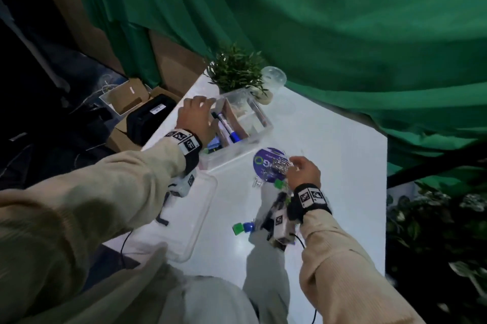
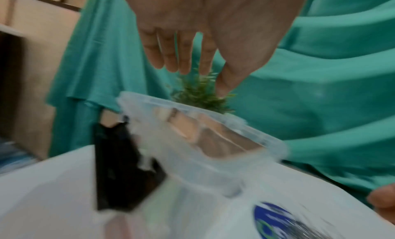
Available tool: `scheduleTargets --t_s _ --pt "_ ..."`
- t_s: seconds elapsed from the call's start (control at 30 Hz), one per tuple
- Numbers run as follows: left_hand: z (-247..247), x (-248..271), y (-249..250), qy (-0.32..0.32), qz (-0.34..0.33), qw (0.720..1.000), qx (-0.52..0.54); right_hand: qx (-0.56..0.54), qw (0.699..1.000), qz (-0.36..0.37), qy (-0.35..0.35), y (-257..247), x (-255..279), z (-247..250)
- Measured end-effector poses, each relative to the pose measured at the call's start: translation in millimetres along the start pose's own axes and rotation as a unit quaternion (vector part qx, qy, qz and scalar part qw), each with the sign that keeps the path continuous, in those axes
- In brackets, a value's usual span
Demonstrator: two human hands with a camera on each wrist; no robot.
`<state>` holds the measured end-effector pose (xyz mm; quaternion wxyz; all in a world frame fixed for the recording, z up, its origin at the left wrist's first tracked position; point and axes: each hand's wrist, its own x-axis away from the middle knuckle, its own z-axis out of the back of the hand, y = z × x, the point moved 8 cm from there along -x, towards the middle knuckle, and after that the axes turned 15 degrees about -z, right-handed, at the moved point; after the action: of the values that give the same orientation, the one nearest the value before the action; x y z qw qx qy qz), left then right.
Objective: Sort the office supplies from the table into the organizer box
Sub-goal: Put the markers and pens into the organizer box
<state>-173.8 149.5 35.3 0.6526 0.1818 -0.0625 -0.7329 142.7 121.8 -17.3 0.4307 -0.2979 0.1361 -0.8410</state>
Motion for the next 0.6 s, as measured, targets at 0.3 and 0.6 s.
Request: scheduleTargets --t_s 0.3,0.6 --pt "-150.1 106.4 134.6 -0.340 -0.091 0.930 0.103 -0.020 0.980 -0.193 0.038 176.0 0.2 18.8" --pt "-188.0 122.3 189.9 -0.276 -0.014 0.956 0.101 -0.011 0.985 -0.165 -0.042 185.9 17.8 -12.6"
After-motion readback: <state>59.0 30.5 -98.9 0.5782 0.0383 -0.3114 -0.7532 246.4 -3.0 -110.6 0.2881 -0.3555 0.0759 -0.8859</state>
